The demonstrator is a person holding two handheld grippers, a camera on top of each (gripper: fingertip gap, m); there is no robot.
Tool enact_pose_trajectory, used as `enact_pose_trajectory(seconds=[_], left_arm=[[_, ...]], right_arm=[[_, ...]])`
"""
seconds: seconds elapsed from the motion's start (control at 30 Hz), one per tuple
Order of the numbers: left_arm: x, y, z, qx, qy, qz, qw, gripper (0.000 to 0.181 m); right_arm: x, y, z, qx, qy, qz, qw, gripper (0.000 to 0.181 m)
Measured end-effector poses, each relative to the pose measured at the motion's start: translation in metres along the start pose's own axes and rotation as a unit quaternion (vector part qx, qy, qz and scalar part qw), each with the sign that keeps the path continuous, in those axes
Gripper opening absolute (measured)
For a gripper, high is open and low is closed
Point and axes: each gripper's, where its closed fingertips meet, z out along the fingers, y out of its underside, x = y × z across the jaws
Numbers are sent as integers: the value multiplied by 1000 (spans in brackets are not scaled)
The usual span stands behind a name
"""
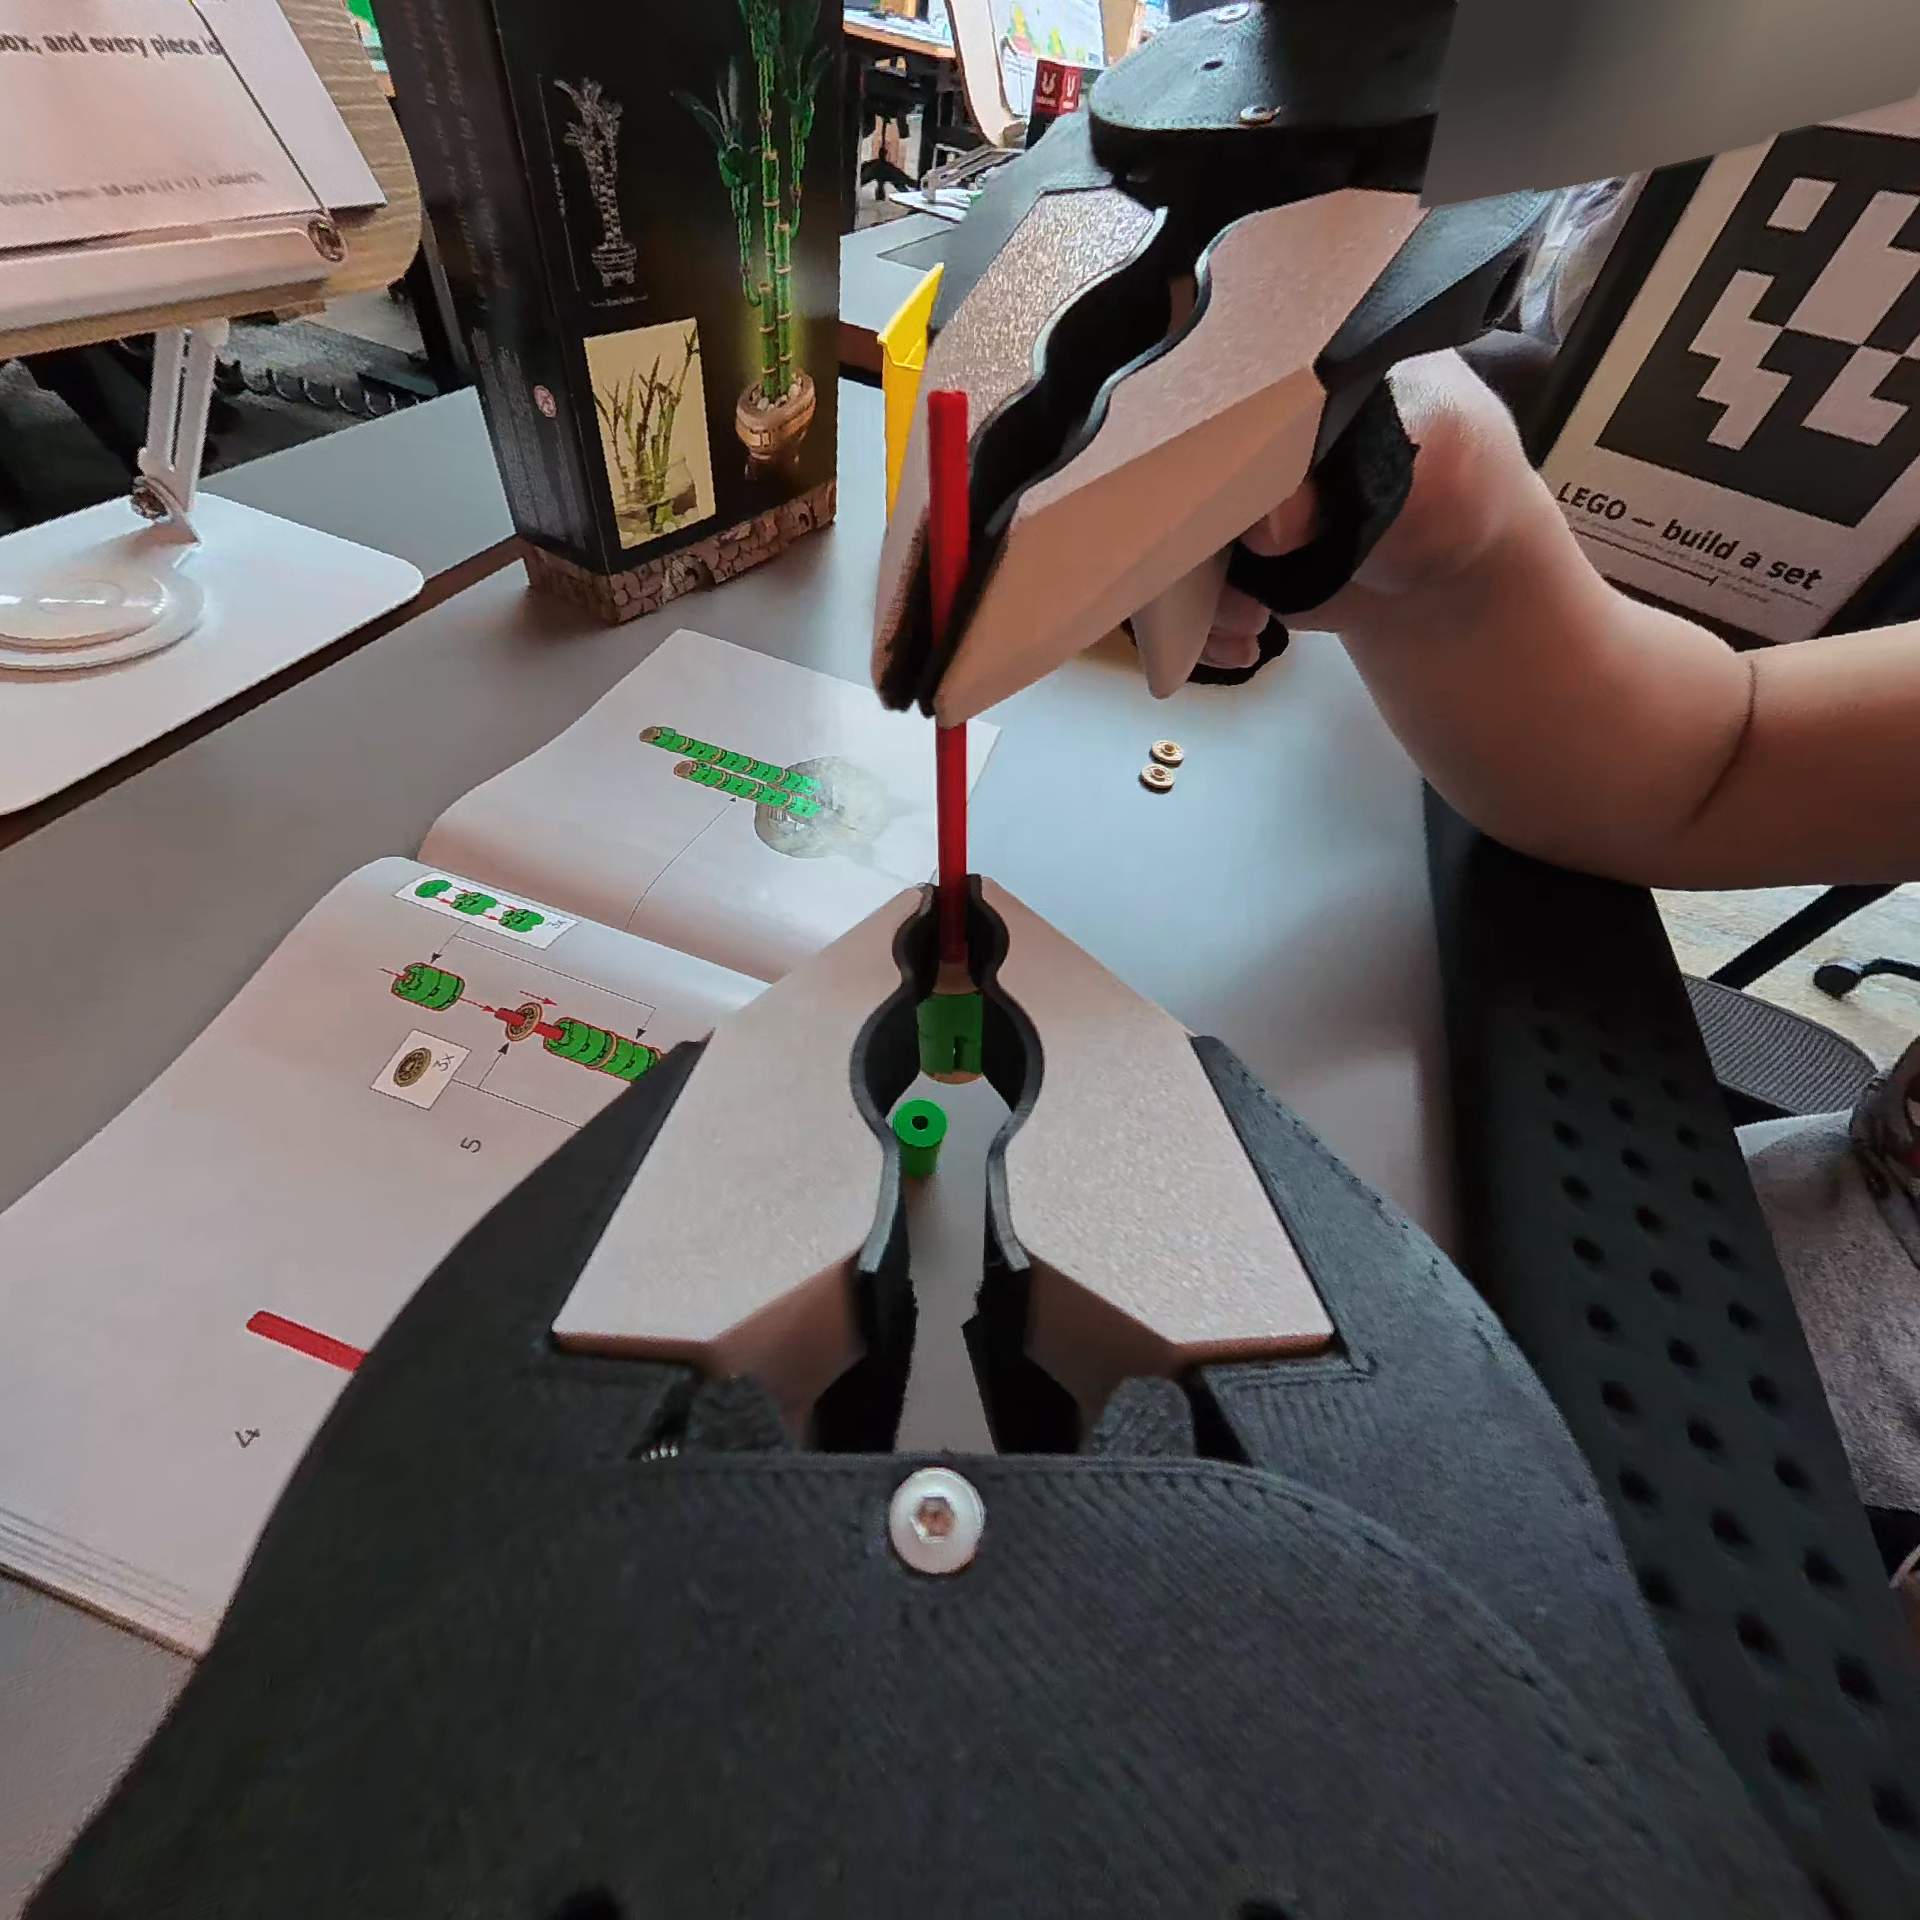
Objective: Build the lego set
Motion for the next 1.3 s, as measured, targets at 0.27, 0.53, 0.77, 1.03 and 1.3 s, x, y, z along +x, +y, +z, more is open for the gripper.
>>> enact_pose_trajectory(seconds=[0.27,0.53,0.77,1.03,1.3], left_arm=[[-5,-22,-17,73,18,-54,996,26],[-5,-25,-21,86,21,-59,994,16],[-1,-16,-8,47,-2,-16,999,2],[-2,-15,-8,44,-17,5,999,2],[-11,-18,-20,54,-31,3,998,2]], right_arm=[[3,-2,-3,7,-1,7,1000,3],[0,0,1,3,-4,6,1000,3],[0,0,3,7,-1,1,1000,2],[-1,-5,2,27,-7,8,1000,3],[9,-28,-15,126,5,-92,988,32]])
